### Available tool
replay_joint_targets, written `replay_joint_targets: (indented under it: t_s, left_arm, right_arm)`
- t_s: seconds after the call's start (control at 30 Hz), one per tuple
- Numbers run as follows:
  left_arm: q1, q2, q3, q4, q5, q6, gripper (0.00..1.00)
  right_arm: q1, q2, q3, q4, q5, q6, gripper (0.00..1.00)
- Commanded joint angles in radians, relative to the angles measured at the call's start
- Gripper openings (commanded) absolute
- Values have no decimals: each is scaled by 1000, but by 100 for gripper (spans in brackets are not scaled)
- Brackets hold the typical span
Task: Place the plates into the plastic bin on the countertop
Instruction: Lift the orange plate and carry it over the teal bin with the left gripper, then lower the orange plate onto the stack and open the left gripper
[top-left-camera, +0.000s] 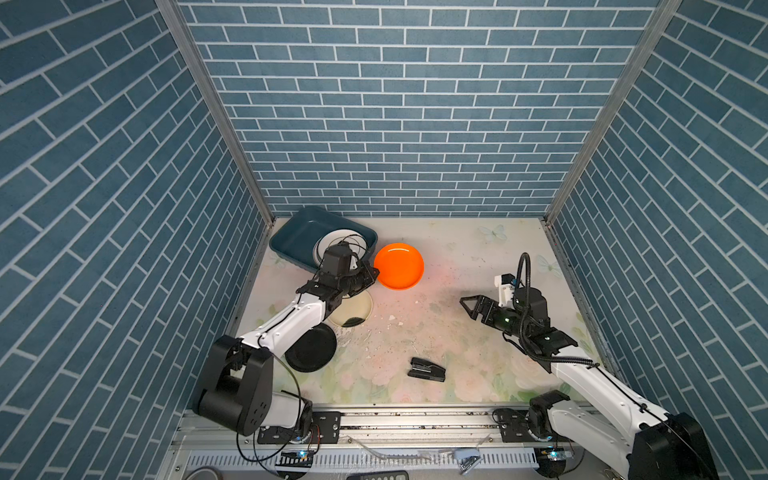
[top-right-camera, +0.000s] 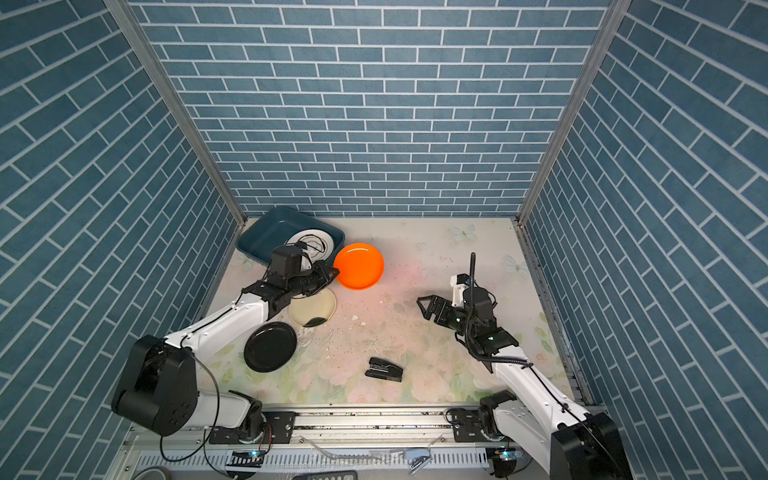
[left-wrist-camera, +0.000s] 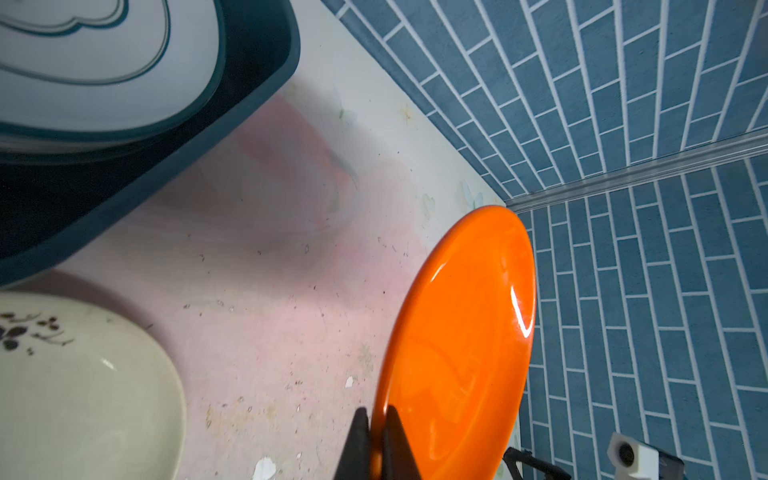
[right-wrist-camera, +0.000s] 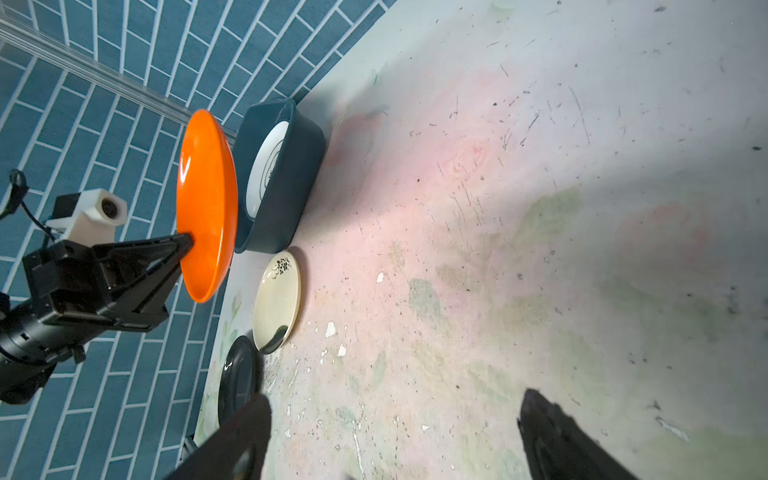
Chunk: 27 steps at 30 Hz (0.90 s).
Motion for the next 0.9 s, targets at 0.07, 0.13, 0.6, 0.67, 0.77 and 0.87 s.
replay_joint_targets:
  t_s: [0.07,0.13,0.6,0.67,0.77,0.87]
  left_arm:
    - [101,54,91,64,30,3,0]
    - [135,57,120,59,32,3,0]
    - [306,181,258,-86,-85,131,0]
    - [325,219,277,-104,-95,139,0]
    - [347,274,318,-132,-93,152,0]
    - [353,316,354,-139,-79,153,0]
  right_arm:
    - [-2,-52,-36,-33,33,-39,93]
    - [-3,-69,-42,-47,40,-40,93]
    - [-9,-122,-56,-95,64,-80,94]
    - [-9,-123,-60,-93,67,-80,94]
    - [-9,-126,-62,-96,66,-80,94]
    - [-11,-130,-63,-104,68,-88,95]
